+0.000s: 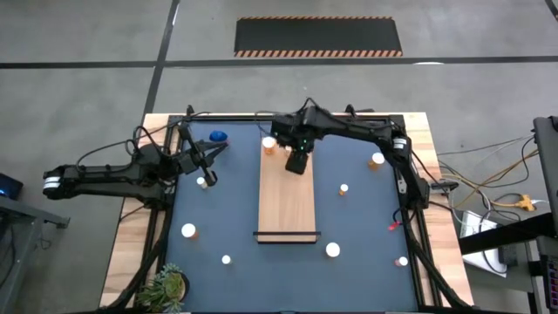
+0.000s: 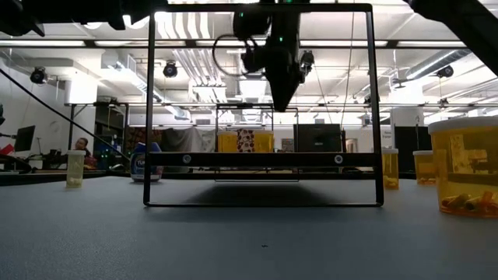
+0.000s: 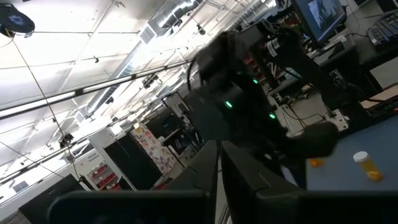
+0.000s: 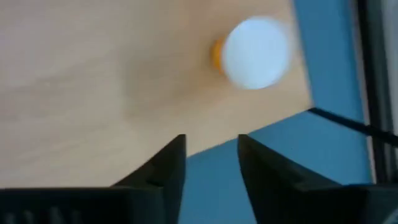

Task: Pick and place medicine bottles onto shelf by color
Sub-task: Put the big orange pill bottle on the shelf aligned with the big orange pill bottle

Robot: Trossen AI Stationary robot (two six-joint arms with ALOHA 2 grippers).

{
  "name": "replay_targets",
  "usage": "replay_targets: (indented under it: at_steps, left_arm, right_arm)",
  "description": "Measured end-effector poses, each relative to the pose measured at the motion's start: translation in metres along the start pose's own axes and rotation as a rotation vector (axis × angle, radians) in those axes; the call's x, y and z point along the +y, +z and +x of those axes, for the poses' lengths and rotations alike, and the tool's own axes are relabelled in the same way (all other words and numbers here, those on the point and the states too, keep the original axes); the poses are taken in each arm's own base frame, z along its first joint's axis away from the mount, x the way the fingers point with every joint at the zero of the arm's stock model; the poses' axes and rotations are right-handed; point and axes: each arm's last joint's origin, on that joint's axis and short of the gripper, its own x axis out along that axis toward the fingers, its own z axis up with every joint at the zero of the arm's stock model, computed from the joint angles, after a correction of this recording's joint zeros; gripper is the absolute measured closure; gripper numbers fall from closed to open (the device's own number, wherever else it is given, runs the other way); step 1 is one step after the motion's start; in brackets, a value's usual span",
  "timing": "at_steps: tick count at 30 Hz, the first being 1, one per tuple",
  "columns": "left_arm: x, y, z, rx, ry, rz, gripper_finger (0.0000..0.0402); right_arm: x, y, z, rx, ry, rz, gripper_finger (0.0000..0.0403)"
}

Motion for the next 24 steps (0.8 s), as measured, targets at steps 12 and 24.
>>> replay_targets:
  at_steps: [12,24]
  left_arm:
    - [0.000,0.000,0.000,0.001,-0.001,0.000,0.0398]
    - [0.000,0.000,0.000,0.001,-0.001,0.000,0.0398]
  right_arm:
    - [0.006,0.002,0.065,-0.075,-0.106,-0.111,0.0392]
    - [-0.002,0.009,0.064,-0.151,-0.147,-0.115,0.0392]
